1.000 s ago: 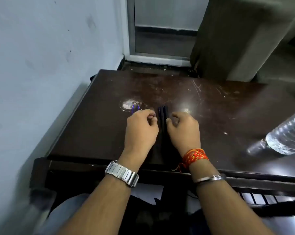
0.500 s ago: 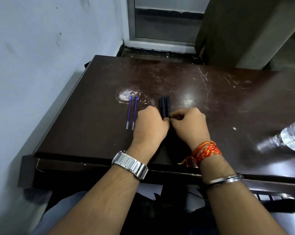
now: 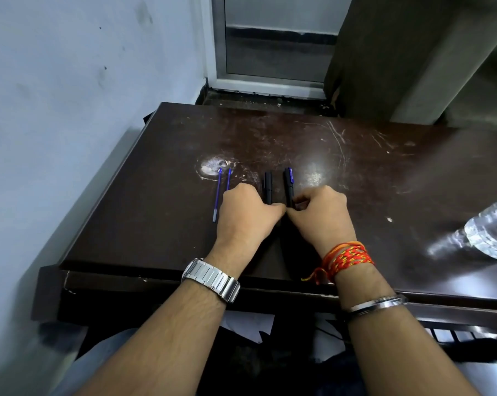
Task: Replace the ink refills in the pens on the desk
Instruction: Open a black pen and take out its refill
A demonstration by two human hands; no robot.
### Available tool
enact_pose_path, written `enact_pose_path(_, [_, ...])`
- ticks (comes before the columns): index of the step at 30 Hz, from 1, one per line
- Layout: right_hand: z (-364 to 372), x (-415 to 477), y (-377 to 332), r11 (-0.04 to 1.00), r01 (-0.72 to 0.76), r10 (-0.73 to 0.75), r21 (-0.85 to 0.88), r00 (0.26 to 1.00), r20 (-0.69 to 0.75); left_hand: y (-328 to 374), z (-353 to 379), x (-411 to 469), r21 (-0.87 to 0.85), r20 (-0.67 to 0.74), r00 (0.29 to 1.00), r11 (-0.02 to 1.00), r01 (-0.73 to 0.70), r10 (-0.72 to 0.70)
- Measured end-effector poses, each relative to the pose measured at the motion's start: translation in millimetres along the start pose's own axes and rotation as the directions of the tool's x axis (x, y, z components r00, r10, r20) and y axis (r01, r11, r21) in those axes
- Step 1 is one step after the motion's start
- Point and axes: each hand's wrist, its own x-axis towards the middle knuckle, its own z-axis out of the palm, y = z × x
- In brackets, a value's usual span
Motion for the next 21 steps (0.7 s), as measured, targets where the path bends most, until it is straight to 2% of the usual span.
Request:
enact_pose_path(5, [-1, 7, 2, 0.999, -0.04, 0.04, -0.007, 0.997, -0.06, 5, -4, -4, -0.078, -0.063, 0.996, 0.995, -0.07, 0.065])
enact_pose_path(8, [-3, 8, 2, 1.0, 0.011, -0.01, 0.008, 0.988, -0.155, 5, -6, -5, -0.115, -0.07, 0.995, 0.99, -0.084, 0.077])
enact_pose_path(11, [-1, 7, -7, 0.98, 0.088, -0.034, 0.178, 0.958, -0.285, 3, -7, -6, -0.126, -0.08, 0.992, 0.986, -0.11, 0.1])
enact_pose_path(13, [4, 4, -14, 0.914, 0.034, 0.049, 0.403, 0.98, -0.194, 2, -8, -7, -0.116, -0.056, 0.989, 0.983, -0.139, 0.133])
enact_pose_path(16, [10, 2, -16, 0.738, -0.091, 0.167, 0.669, 0.985, -0.051, 2, -8, -9, -0.113, -0.056, 0.98, 0.974, -0.195, 0.189])
enact_pose_path(18, [10, 3, -15, 0.667, -0.091, 0.174, 0.739, 0.984, -0.036, 0, -8, -10, -0.127, -0.047, 0.978, 0.97, -0.209, 0.205])
enact_pose_path(21, [7, 4, -16, 0.631, -0.111, 0.14, 0.768, 0.99, 0.028, -1, -6, -10, -0.177, 0.005, 0.985, 0.97, -0.168, 0.172])
